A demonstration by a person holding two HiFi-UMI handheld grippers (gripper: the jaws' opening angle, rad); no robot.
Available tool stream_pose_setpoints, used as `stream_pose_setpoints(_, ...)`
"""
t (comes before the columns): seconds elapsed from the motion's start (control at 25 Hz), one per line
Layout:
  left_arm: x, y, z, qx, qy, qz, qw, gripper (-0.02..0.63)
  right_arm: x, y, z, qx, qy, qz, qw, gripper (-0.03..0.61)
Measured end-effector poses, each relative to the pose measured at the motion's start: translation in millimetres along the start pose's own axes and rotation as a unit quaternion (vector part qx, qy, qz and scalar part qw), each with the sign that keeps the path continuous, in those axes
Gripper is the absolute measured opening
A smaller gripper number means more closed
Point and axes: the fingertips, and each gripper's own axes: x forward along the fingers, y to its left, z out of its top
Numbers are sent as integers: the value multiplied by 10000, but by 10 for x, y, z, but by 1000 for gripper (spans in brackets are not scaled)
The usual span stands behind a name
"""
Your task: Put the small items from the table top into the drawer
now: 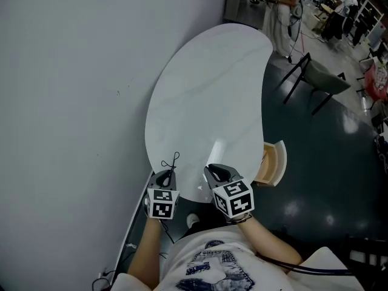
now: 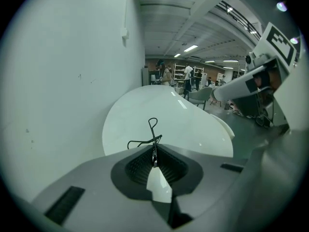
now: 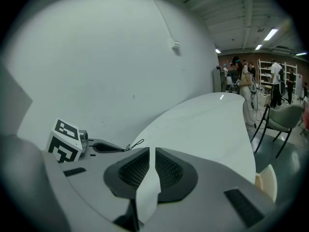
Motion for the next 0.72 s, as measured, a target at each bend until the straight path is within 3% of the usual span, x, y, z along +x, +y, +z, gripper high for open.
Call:
stream_pose_setpoints(0.32,-313,-363,-28,307,-246,-525,9978,45,-563,193,-289,268,-267,-540,9978,54)
stream_pose_setpoints(0.72,-333,-1193,188,712,-461,-1207,9891,44,-1234,-227,-551,716,-556,-1208,9885,52)
